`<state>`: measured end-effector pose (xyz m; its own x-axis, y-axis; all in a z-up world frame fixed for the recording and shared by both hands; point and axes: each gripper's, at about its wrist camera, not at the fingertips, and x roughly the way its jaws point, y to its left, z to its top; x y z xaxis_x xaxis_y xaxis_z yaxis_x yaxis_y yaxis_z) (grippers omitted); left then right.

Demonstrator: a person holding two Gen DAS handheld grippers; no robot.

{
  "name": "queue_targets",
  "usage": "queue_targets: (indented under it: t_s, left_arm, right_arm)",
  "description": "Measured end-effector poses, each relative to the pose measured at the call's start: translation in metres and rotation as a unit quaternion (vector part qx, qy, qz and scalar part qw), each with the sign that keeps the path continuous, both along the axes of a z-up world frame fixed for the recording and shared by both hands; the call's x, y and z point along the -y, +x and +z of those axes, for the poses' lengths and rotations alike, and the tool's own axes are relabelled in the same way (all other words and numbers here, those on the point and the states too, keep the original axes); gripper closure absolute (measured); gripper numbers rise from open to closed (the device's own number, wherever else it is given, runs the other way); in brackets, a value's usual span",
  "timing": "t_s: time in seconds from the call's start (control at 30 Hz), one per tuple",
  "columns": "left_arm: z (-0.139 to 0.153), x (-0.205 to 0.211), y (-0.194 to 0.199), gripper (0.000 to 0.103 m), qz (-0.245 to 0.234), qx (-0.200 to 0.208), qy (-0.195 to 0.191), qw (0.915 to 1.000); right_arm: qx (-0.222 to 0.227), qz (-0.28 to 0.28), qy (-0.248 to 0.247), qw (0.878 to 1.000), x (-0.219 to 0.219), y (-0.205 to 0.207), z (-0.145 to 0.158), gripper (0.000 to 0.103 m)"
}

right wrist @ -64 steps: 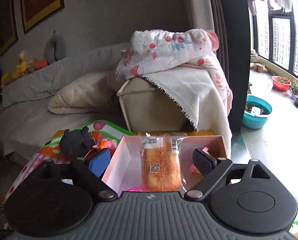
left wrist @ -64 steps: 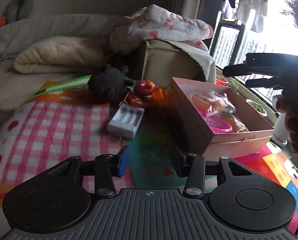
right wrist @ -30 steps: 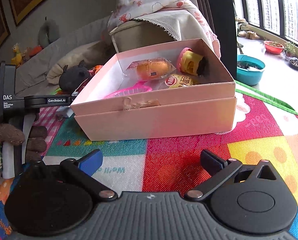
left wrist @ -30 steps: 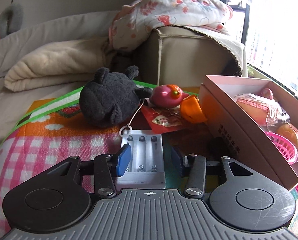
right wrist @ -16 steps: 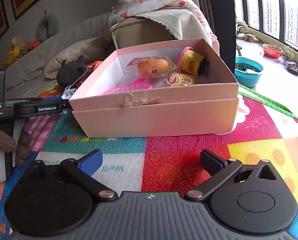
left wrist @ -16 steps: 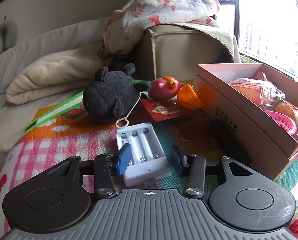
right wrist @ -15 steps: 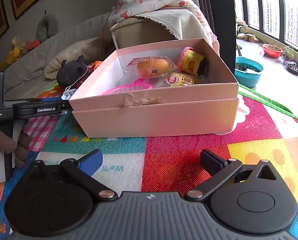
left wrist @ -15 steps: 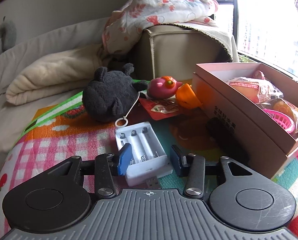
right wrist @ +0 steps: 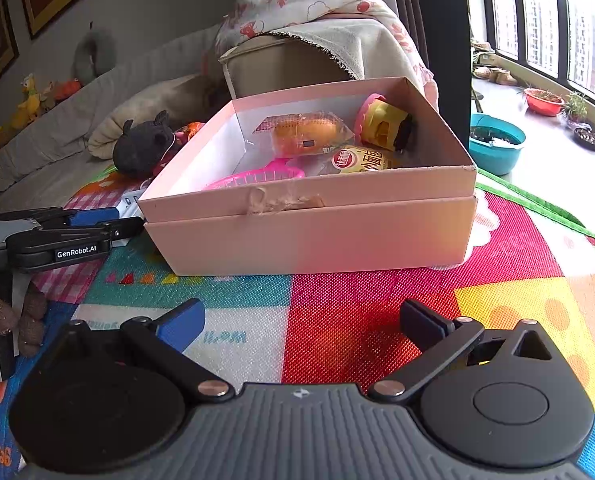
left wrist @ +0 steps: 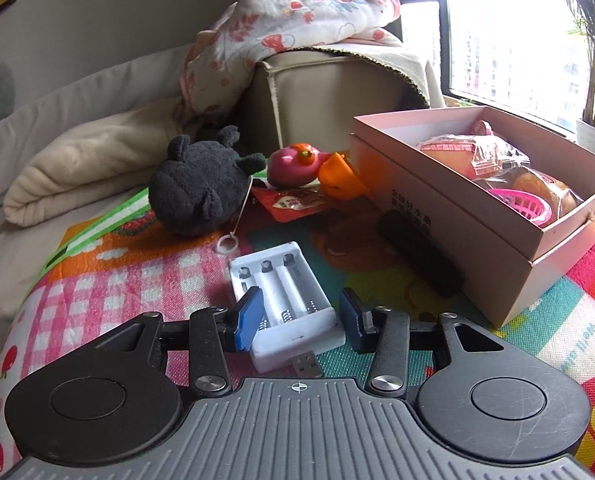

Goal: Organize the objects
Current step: 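Move the left gripper to the white battery holder, then close the left gripper on the battery holder and lift it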

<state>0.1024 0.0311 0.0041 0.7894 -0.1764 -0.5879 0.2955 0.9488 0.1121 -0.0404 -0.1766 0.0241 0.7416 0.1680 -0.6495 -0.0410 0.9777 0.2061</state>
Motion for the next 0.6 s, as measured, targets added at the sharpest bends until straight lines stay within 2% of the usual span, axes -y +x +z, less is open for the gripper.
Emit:
queue_targets:
  t_s: [0.33, 0.43, 0.5, 0.6]
  left_arm:
    - [0.0004, 0.0021, -0.0004, 0.055, -0.014, -0.006, 0.008, 0.9999]
    - [0.0013, -0.001, 0.0001, 0.044, -0.041, -0.018, -0.015, 0.9989]
    - [0.0012, -0.0009, -0.0004, 0.028, -0.064, -0.027, -0.03, 0.9972]
    - [0.0003, 0.0023, -0.0013, 0.027, -0.068, -0.026, -0.026, 0.997]
  right_arm:
    - [0.0, 0.0, -0.001, 1.0, -0.0001, -0.0001, 0.0, 0.0]
    - [0.0, 0.0, -0.001, 1.0, -0.0001, 0.0, 0.0, 0.0]
    - [0.0, 0.0, -0.002, 1.0, -0.0002, 0.0, -0.0001, 0.0]
    - [0.0, 0.0, -0.002, 1.0, -0.0005, -0.0001, -0.0002, 0.0]
